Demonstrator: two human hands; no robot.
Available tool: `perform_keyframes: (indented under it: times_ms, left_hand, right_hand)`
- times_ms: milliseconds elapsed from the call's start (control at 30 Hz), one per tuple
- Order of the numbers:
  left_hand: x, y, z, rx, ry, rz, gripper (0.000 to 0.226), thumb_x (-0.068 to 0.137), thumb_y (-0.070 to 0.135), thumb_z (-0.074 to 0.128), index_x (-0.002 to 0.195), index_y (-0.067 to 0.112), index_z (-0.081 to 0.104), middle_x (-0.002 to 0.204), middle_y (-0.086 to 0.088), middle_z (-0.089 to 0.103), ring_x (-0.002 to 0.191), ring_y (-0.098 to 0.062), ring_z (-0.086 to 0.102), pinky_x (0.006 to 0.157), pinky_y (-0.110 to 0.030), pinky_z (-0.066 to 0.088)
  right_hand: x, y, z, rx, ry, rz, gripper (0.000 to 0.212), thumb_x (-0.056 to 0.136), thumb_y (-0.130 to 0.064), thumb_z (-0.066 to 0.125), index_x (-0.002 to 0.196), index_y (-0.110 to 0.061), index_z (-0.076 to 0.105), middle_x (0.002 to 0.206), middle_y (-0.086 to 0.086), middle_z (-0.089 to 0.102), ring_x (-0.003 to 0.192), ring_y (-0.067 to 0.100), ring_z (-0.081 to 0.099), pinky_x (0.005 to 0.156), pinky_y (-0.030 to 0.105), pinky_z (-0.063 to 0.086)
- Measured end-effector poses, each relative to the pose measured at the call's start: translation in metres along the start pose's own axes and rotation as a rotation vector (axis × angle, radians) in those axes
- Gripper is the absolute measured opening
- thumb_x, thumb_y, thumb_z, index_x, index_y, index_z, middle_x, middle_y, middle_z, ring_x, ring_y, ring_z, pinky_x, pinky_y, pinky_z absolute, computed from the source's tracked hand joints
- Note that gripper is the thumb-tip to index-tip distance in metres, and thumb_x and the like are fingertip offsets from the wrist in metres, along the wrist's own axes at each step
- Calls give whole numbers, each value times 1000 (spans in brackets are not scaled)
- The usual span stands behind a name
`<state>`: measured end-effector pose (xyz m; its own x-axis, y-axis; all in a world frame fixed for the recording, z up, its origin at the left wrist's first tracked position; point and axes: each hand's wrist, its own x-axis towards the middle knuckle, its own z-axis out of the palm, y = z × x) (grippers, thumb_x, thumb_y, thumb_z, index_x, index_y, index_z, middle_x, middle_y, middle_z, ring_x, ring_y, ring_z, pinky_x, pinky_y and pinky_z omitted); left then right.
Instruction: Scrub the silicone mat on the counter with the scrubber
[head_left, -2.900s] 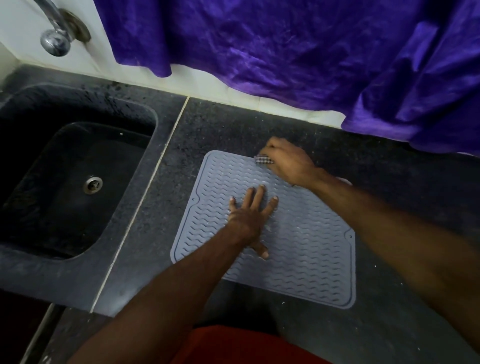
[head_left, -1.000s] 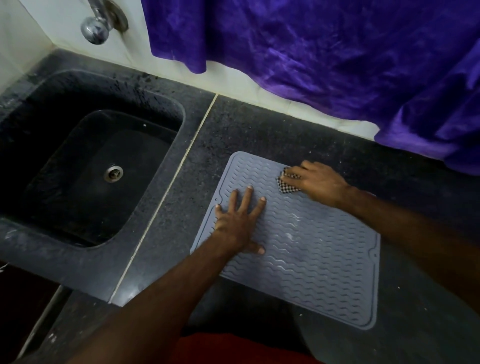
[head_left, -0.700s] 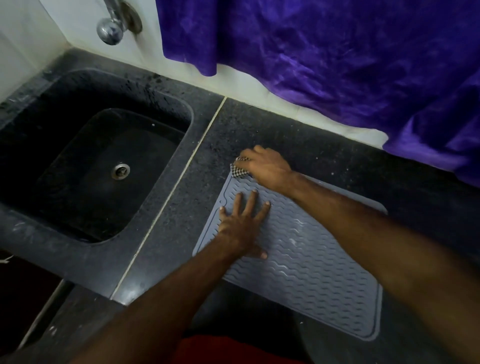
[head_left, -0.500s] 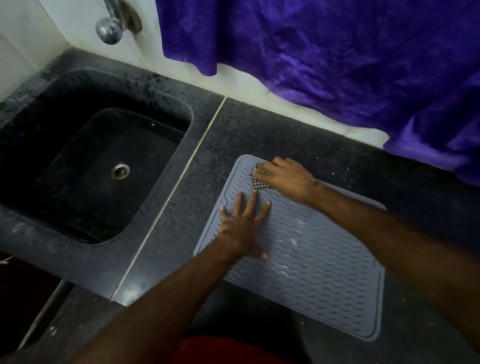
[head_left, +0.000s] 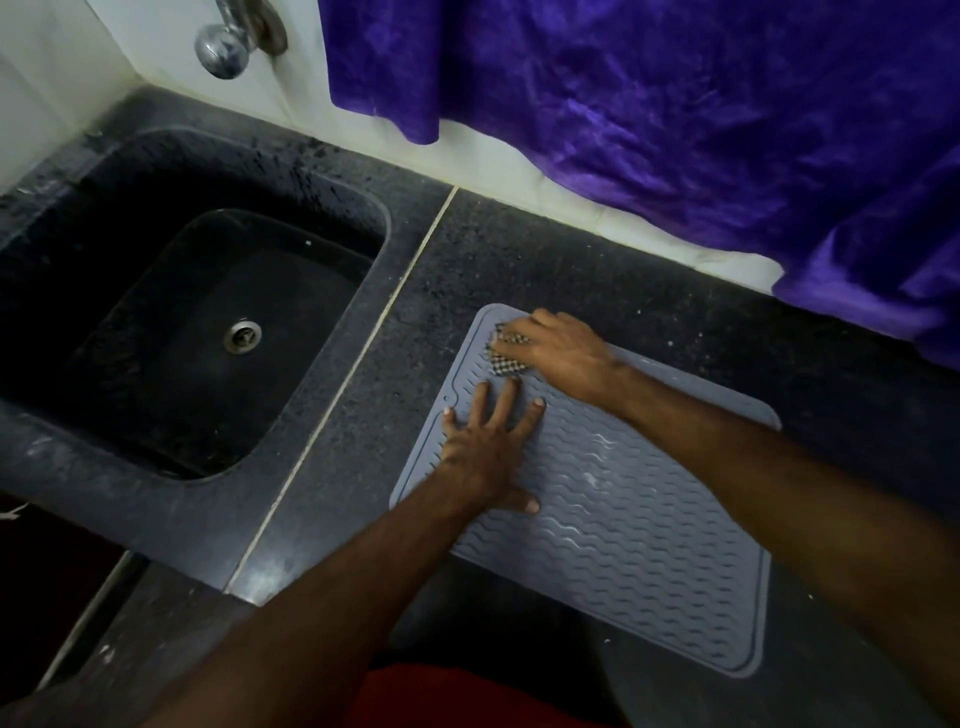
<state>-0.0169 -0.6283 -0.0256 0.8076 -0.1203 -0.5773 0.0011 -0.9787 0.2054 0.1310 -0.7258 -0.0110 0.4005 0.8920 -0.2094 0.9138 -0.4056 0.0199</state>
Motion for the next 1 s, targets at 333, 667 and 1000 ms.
perform_keyframes:
  times_ms: [333,667,1000]
  left_hand:
    - [2,0,2,4,9,-4,126,71,64,72,152,34,-19,156,-5,-34,144,-37,-26,112,-70,2]
    - [3,-3,6,-21,30,18,128,70,63,73,151,35,-21,155,-3,-37,143,-36,-27,112,-70,0]
    - [-32,33,18,185,211,141,83,87,20,68,153,23,18,160,-13,3,147,-35,11,118,-53,20]
  right_hand:
    - [-38,13,7,61,55,82,63,78,0,63,136,-22,50,140,6,48,114,29,47,87,38,43]
    - [-102,30,24,-117,-24,35,73,69,-6,75,136,-19,49,138,12,50,119,33,50,90,44,45]
    - [-99,24,8,-57,-86,101,55,84,-10,60,135,-26,49,134,5,49,115,26,47,86,37,45]
